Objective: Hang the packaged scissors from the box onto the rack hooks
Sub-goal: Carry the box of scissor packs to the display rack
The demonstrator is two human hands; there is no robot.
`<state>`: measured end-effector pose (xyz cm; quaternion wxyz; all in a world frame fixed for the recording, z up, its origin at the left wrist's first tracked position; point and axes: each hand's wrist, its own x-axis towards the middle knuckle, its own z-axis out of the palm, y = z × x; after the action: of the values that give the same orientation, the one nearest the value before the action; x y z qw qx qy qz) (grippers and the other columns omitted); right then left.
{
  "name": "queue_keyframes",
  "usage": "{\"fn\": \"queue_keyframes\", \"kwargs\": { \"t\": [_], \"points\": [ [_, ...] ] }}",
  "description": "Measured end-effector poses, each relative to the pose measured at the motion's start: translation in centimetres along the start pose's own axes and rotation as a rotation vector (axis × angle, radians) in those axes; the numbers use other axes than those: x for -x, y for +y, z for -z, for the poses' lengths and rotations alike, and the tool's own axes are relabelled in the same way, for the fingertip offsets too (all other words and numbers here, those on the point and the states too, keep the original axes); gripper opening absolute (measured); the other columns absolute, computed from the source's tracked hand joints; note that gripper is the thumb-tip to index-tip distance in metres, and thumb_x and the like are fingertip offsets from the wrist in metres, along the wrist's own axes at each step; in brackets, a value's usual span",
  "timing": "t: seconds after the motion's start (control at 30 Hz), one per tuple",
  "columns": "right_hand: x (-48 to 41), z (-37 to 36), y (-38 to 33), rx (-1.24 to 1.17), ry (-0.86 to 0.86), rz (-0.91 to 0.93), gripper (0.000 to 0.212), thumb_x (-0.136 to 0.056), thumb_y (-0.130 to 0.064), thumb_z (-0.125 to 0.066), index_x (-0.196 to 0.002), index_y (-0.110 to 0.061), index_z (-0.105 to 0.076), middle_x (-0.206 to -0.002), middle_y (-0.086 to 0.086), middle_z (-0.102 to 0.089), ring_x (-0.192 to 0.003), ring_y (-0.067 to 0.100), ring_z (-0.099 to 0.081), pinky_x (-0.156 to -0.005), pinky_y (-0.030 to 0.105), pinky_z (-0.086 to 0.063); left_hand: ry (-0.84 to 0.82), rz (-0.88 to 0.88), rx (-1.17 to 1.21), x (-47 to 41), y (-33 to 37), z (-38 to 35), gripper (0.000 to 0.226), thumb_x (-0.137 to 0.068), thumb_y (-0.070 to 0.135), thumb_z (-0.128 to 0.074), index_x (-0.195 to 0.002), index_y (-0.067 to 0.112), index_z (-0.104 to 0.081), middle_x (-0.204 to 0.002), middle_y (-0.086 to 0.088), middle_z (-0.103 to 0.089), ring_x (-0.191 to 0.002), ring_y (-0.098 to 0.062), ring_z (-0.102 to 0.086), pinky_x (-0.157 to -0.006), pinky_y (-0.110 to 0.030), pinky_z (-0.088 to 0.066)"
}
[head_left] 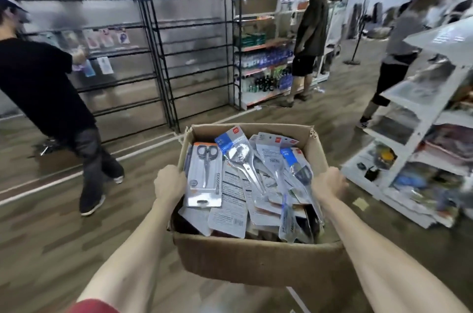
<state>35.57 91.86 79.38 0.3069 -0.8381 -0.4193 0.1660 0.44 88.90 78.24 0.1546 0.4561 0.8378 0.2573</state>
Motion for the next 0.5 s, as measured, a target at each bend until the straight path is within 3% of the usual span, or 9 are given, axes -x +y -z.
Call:
{"fn": "queue_keyframes", "kwargs": {
  "t": [0.17, 0.3, 0.5],
  "points": [
    [-6.2, 1.2, 1.0, 0.033, 0.044, -0.113, 0.027, -0.099, -0.001, -0.048, -0.119, 0.008, -0.062, -0.12, 0.029, -0.064, -0.114, 0.042, -0.059, -0.084, 0.041, -0.048, -0.062, -0.106, -0.041, -4.4, 7.2, -4.2, 0.029, -0.099, 0.022, -0.055, -0.108, -0.004, -0.065, -0.114, -0.026, -0.066, -0.11, -0.047, -0.059, -0.088, -0.043, -0.047],
    [-13.3, 0.1, 1.4, 0.072, 0.063, -0.158, 0.024, -0.098, -0.004, -0.053, -0.114, 0.008, -0.066, -0.114, 0.026, -0.068, -0.107, 0.039, -0.065, -0.085, 0.041, -0.052, -0.096, -0.138, -0.056, -8.8, 12.7, -9.3, 0.025, -0.096, 0.019, -0.055, -0.103, -0.003, -0.064, -0.112, -0.026, -0.066, -0.107, -0.047, -0.06, -0.088, -0.044, -0.049],
    [-25.8, -2.6, -1.6, 0.069, 0.006, -0.112, 0.028, -0.097, -0.005, -0.056, -0.121, 0.008, -0.063, -0.121, 0.026, -0.065, -0.113, 0.038, -0.062, -0.089, 0.04, -0.051, -0.09, -0.079, -0.066, -15.4, 20.0, -15.4, 0.023, -0.093, 0.012, -0.054, -0.102, -0.007, -0.063, -0.112, -0.029, -0.066, -0.108, -0.047, -0.061, -0.088, -0.043, -0.049]
  ]
}}
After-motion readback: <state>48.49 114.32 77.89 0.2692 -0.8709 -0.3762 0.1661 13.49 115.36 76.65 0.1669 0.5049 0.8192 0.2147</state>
